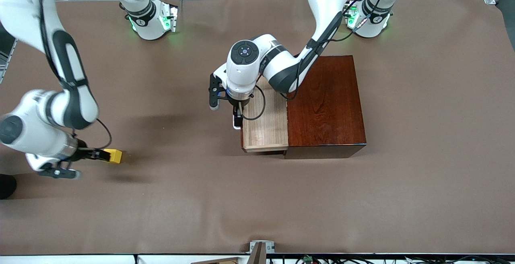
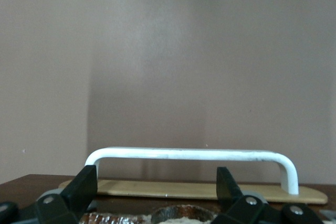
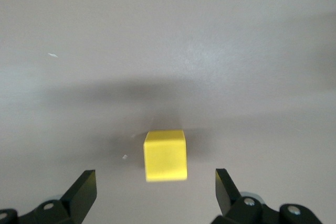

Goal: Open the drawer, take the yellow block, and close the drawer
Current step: 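Push the drawer shut with the left gripper while the right gripper sets the cube down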

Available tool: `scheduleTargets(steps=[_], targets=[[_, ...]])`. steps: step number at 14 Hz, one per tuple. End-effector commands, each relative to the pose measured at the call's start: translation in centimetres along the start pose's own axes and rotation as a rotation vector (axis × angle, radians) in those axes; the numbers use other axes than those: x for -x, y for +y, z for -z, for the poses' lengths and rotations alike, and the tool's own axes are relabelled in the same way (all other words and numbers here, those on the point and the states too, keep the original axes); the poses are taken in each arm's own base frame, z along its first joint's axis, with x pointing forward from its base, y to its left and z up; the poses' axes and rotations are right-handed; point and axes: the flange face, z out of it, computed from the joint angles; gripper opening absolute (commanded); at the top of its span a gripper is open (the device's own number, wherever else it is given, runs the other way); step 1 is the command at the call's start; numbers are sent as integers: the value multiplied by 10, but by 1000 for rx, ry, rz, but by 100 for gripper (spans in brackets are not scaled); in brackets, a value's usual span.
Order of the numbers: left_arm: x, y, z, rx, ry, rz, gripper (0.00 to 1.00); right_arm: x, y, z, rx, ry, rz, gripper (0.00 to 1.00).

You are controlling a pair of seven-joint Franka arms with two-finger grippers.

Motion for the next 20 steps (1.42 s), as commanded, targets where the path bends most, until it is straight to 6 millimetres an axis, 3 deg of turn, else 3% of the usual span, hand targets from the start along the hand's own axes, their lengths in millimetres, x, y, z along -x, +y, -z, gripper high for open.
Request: scheduleTargets(steps=[1, 5, 7, 10, 12, 15, 20], targets=[[22, 0, 0, 15, -173, -27, 100, 24, 0, 82, -3, 12, 20, 100], [29, 16, -8, 39, -320, -95, 100, 48, -4, 170, -15, -6, 28, 100], [32, 18, -4, 58, -345, -156, 100, 48, -5, 212, -16, -19, 28, 100], [44, 9, 5, 76, -384, -214, 100, 58, 1, 250, -19, -58, 26, 100], [52, 2, 17, 46, -432, -223, 100, 82, 5, 281, -25, -63, 47, 100], [71, -12, 23, 46, -496, -190, 100, 114, -2, 287, -33, -88, 46, 100], [87, -18, 17, 60, -554, -171, 100, 125, -16, 302, -29, -78, -19, 100]])
